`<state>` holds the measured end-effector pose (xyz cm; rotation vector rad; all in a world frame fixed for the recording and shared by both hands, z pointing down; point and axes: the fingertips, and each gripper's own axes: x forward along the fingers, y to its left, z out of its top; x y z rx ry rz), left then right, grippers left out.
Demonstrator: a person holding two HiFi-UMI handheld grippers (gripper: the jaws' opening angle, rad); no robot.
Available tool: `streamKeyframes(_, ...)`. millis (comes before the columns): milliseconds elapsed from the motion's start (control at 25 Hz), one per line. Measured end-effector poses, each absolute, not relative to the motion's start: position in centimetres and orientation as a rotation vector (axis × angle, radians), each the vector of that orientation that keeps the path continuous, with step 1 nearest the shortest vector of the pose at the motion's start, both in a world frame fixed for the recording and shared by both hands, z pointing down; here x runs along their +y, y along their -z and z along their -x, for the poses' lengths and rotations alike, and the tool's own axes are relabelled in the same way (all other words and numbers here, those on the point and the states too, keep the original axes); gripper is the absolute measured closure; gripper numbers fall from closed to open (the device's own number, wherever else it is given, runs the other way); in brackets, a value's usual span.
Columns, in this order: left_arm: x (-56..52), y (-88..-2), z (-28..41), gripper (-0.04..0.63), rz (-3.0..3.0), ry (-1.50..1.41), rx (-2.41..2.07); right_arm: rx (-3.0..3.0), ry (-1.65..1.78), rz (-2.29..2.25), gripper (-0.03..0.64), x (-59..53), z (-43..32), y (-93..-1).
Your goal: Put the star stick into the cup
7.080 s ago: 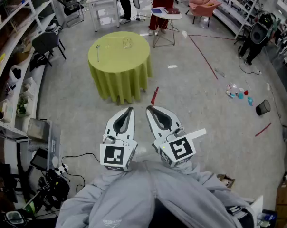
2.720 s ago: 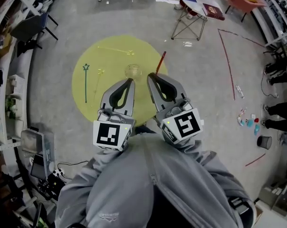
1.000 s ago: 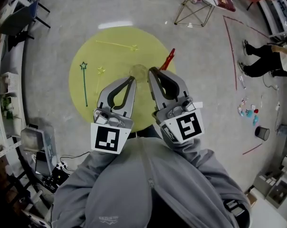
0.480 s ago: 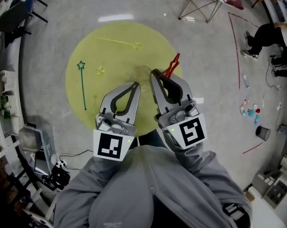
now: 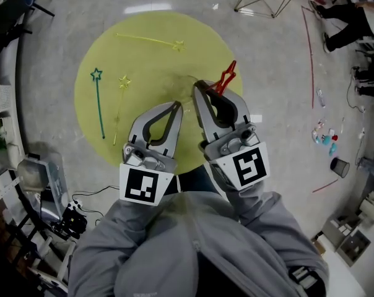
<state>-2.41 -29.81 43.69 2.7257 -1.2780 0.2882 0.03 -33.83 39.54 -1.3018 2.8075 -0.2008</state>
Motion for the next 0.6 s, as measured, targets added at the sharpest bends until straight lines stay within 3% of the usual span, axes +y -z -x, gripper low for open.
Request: streamKeyframes(600, -31.4, -49.9, 2.7, 0.578, -2.654, -0.296, -1.269, 2.824, 0.249, 1.318, 0.577, -35.3, -0.1, -46.6)
